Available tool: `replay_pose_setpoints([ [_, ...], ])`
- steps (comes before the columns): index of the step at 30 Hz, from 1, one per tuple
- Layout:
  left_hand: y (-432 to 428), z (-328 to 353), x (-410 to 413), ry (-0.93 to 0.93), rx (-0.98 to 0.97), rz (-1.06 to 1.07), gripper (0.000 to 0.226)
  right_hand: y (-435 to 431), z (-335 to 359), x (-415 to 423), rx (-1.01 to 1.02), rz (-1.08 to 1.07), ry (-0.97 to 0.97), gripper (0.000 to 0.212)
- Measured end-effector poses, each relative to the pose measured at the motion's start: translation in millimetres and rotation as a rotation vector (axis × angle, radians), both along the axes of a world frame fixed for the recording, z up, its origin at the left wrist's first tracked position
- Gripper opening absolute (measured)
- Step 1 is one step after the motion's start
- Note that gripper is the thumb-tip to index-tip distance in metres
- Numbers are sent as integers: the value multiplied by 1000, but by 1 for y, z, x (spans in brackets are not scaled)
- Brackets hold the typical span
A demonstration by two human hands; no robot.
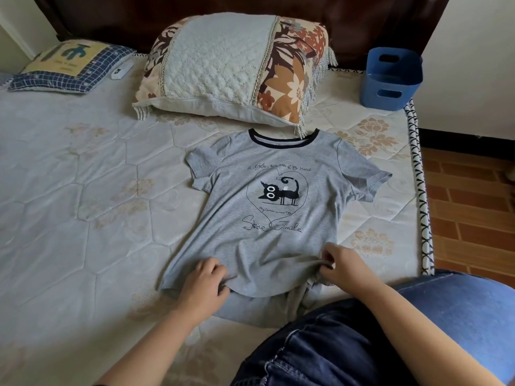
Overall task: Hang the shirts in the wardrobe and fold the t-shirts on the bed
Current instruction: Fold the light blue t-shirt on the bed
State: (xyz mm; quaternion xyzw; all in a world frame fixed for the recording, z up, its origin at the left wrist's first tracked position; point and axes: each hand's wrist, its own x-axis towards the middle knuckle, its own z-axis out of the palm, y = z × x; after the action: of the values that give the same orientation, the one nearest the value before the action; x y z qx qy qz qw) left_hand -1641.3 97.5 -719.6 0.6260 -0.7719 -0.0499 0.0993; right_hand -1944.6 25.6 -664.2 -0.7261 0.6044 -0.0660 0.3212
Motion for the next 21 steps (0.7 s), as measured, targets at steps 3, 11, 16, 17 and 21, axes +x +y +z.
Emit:
replay_pose_setpoints([
  [3, 0, 3, -3, 152, 55, 75, 17, 3, 15, -8, -43, -234, -268, 21],
  [11, -7, 5, -8, 239, 148, 305, 17, 11, 32, -15, -18, -101, -331, 21],
  [16, -6, 7, -4, 158, 221, 286, 29, 13, 28, -15, -81, 176, 295, 42],
  [17, -5, 8, -2, 149, 221, 273, 39, 13, 28, -16, -122, 136, 370, 45],
  [21, 3, 11, 13, 36, 135, 140, 72, 14, 28, -27, -329, 108, 512, 38],
])
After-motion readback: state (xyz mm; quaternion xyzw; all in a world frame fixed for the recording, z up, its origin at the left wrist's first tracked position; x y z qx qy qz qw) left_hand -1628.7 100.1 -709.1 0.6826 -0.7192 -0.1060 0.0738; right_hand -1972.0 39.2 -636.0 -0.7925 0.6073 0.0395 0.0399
